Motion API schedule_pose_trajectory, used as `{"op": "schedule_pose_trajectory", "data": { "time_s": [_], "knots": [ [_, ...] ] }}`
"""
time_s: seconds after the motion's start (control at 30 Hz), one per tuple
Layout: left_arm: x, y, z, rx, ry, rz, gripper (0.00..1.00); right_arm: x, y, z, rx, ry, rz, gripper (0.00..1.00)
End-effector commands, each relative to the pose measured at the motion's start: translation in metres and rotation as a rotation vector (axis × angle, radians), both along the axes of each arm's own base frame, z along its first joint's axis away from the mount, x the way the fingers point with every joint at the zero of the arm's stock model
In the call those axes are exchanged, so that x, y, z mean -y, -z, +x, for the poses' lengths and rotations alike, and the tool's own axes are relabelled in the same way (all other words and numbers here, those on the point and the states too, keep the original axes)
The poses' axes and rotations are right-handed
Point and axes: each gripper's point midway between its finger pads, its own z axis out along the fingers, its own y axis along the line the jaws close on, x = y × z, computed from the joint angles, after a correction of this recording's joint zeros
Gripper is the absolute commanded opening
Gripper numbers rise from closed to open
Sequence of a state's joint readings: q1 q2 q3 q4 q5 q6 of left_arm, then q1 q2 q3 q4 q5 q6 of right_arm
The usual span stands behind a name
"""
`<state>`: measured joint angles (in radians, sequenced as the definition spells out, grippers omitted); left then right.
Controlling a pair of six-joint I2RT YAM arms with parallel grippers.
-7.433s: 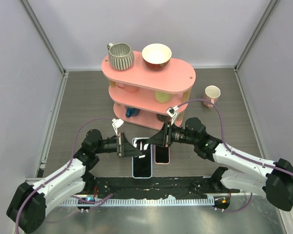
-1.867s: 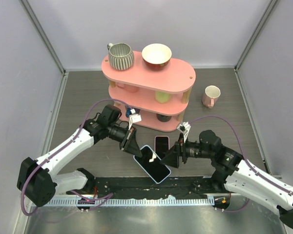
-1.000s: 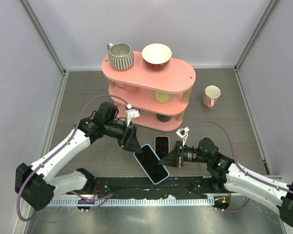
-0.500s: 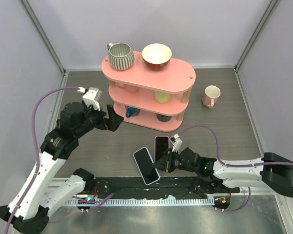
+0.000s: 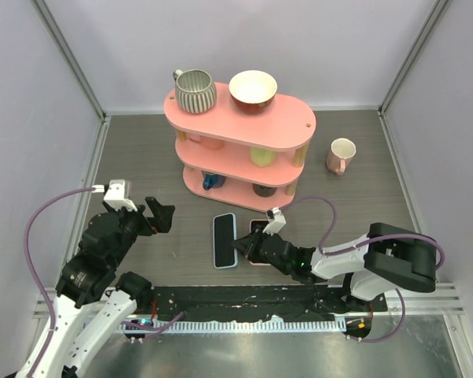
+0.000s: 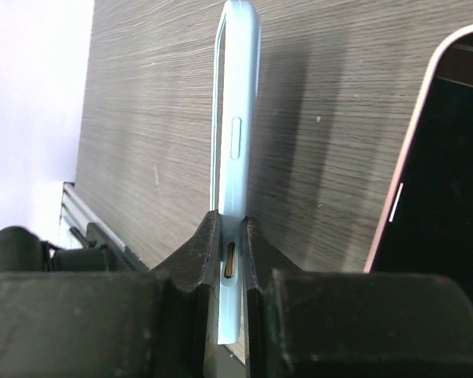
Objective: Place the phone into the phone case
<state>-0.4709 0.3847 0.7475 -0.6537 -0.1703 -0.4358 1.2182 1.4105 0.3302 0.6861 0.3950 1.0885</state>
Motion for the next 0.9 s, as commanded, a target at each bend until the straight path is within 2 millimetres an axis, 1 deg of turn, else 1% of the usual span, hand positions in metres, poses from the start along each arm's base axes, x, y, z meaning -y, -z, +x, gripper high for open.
{"op": "schedule_pose_trajectory", "data": {
  "time_s": [0.0,0.03,0.07,0.17,0.2,0.3,0.37,0.4,0.43,0.47,0.5,0.53,0.57,0.63,0.67,0.7,0.73,0.77,0.8,0.83,0.87],
  "knots": [
    [-0.009,0.006,0.001,0.008,-0.043,0.016,1.0,-0.021,-0.044,0.023,0.029,0.117,0.191,0.01],
    [-0.008,0.006,0.001,0.009,-0.042,0.013,1.0,-0.021,-0.035,0.023,0.013,0.124,0.169,0.02],
    [-0.008,0.005,0.001,0.013,-0.038,0.012,1.0,-0.022,-0.032,0.023,-0.001,0.126,0.163,0.03],
    [-0.01,0.005,0.002,0.021,-0.049,0.02,1.0,-0.016,-0.013,0.022,-0.058,0.158,0.125,0.09],
    [-0.01,0.006,0.002,0.018,-0.051,0.022,1.0,-0.012,-0.007,0.021,-0.071,0.167,0.098,0.14],
    [-0.009,0.008,0.002,0.007,-0.042,0.027,1.0,-0.002,-0.002,0.02,-0.091,0.191,0.09,0.21],
    [-0.009,0.008,0.002,0.008,-0.039,0.029,1.0,0.002,-0.003,0.02,-0.095,0.201,0.079,0.24],
    [-0.009,0.008,0.003,0.009,-0.04,0.03,1.0,0.007,-0.003,0.02,-0.095,0.208,0.048,0.29],
    [-0.009,0.007,0.003,0.012,-0.04,0.029,1.0,0.01,-0.002,0.019,-0.094,0.209,0.026,0.32],
    [-0.009,0.008,0.003,0.011,-0.041,0.027,1.0,0.006,-0.009,0.02,-0.074,0.194,0.012,0.33],
    [-0.009,0.008,0.003,0.01,-0.042,0.029,1.0,0.012,-0.01,0.02,-0.063,0.196,-0.025,0.34],
    [-0.008,0.007,0.003,0.012,-0.039,0.023,1.0,0.012,-0.014,0.02,-0.054,0.189,-0.035,0.35],
    [-0.007,0.006,0.002,0.012,-0.035,0.02,1.0,0.011,-0.02,0.021,-0.039,0.176,-0.041,0.4],
    [-0.007,0.004,0.001,0.016,-0.032,0.012,1.0,0.016,-0.028,0.018,-0.037,0.167,-0.075,0.42],
    [-0.006,0.003,0.0,0.017,-0.027,0.006,1.0,0.014,-0.037,0.018,-0.025,0.155,-0.08,0.45],
    [-0.004,0.001,0.0,0.019,-0.019,-0.001,1.0,0.021,-0.033,0.015,-0.02,0.14,-0.143,0.47],
    [0.003,-0.003,-0.002,0.021,0.02,-0.017,1.0,0.022,-0.05,0.013,-0.011,0.126,-0.117,0.49],
    [0.008,-0.005,-0.004,0.02,0.045,-0.028,1.0,0.023,-0.058,0.011,0.001,0.107,-0.117,0.53],
    [0.013,-0.008,-0.006,0.018,0.076,-0.04,1.0,0.028,-0.062,0.007,0.021,0.08,-0.145,0.55],
    [0.017,-0.016,-0.008,0.028,0.097,-0.059,1.0,0.031,-0.081,0.002,0.046,0.047,-0.109,0.58],
    [0.025,-0.02,-0.012,0.025,0.141,-0.078,1.0,0.033,-0.09,-0.002,0.07,0.018,-0.098,0.67]
  ]
}}
